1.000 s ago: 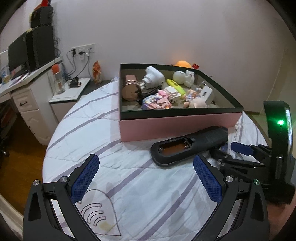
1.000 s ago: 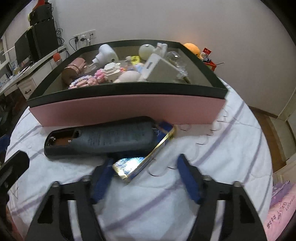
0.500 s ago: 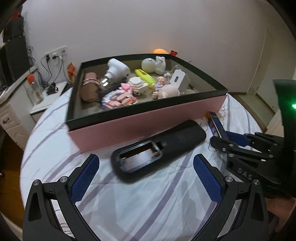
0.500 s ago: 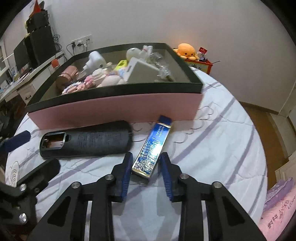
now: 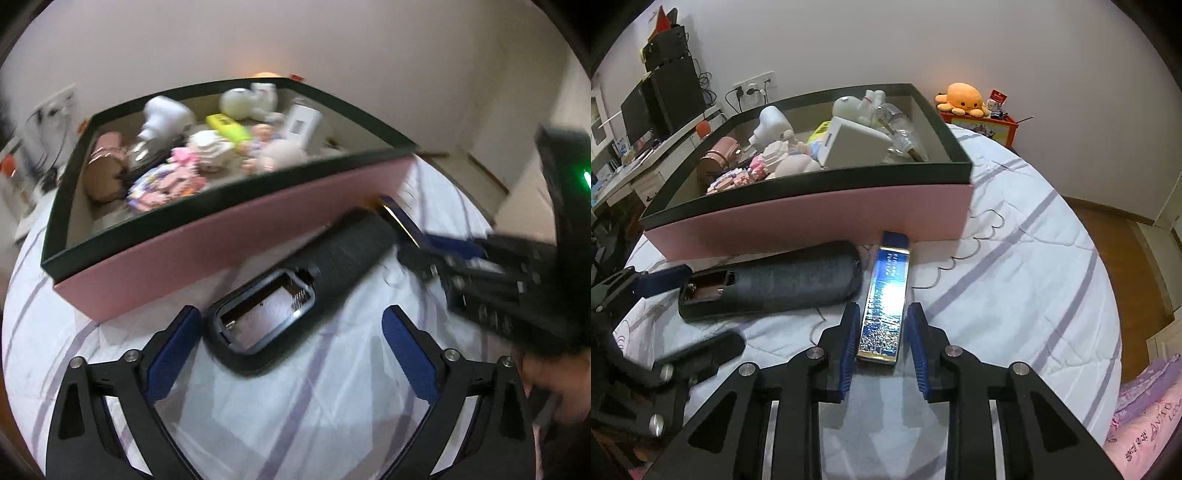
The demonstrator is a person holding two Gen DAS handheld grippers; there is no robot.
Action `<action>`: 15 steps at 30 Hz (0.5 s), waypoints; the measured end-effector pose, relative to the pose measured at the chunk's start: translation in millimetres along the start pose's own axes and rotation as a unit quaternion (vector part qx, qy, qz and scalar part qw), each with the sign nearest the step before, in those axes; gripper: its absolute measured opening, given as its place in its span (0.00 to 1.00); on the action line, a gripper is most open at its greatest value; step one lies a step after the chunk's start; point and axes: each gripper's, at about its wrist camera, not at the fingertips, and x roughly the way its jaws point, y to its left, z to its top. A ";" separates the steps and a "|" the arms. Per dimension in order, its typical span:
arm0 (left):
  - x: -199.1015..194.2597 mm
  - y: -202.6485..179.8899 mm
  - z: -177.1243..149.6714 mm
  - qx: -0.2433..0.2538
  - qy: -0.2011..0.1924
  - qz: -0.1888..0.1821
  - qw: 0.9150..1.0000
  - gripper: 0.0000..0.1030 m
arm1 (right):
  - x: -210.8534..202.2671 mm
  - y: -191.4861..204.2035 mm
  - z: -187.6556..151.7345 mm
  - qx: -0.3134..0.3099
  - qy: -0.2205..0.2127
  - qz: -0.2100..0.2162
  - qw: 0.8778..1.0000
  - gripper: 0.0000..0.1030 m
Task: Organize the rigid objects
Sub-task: 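Close the left gripper on the black remote while the right grips the blue card pack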
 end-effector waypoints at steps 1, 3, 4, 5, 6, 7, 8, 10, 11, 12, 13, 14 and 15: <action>-0.4 -2.3 -0.7 0.010 0.000 0.002 1.000 0.93 | -0.3 -2.6 0.0 0.001 0.001 -0.001 1.000 0.26; 0.0 -2.1 1.4 0.021 -0.006 0.007 1.000 0.93 | 0.2 -6.8 0.4 0.006 0.002 0.001 1.000 0.26; 0.6 0.5 3.9 0.019 -0.010 0.016 1.000 0.93 | 0.6 -7.0 0.7 0.005 0.003 0.002 1.000 0.26; 2.4 2.8 7.6 0.016 -0.013 0.030 0.999 0.93 | 0.7 -6.7 1.3 0.004 0.002 0.004 1.000 0.26; 5.1 3.9 11.8 0.017 -0.014 0.037 0.999 0.93 | 1.2 -5.9 2.3 0.002 0.002 0.006 1.000 0.26; 7.5 3.5 14.1 0.020 -0.011 0.026 0.999 0.97 | 2.0 -4.9 3.6 0.001 0.002 0.010 1.000 0.26; 10.6 2.1 15.3 0.026 -0.007 0.017 1.000 0.97 | 3.1 -4.2 4.9 0.000 0.003 0.011 1.000 0.26; 17.7 -7.1 13.1 0.054 0.012 0.016 0.998 0.93 | 4.7 -2.9 6.0 -0.001 0.002 0.012 1.000 0.26; 20.1 -16.6 12.2 0.078 0.019 0.024 0.996 0.90 | 5.9 -2.3 6.3 -0.003 0.002 0.012 1.000 0.26; 19.2 -21.2 11.2 0.091 0.016 0.028 0.995 0.85 | 7.3 -1.6 6.0 -0.006 0.004 0.010 1.000 0.26; 16.7 -25.3 11.0 0.101 0.011 0.022 0.995 0.73 | 7.1 -2.0 5.5 -0.007 0.002 0.011 1.000 0.26; 15.0 -27.5 11.5 0.103 0.008 0.018 0.994 0.71 | 7.1 -2.6 5.2 -0.006 0.002 0.011 1.000 0.26; 15.1 -26.6 11.5 0.101 0.010 0.017 0.995 0.66 | 7.1 -3.0 5.3 -0.006 0.002 0.013 1.000 0.25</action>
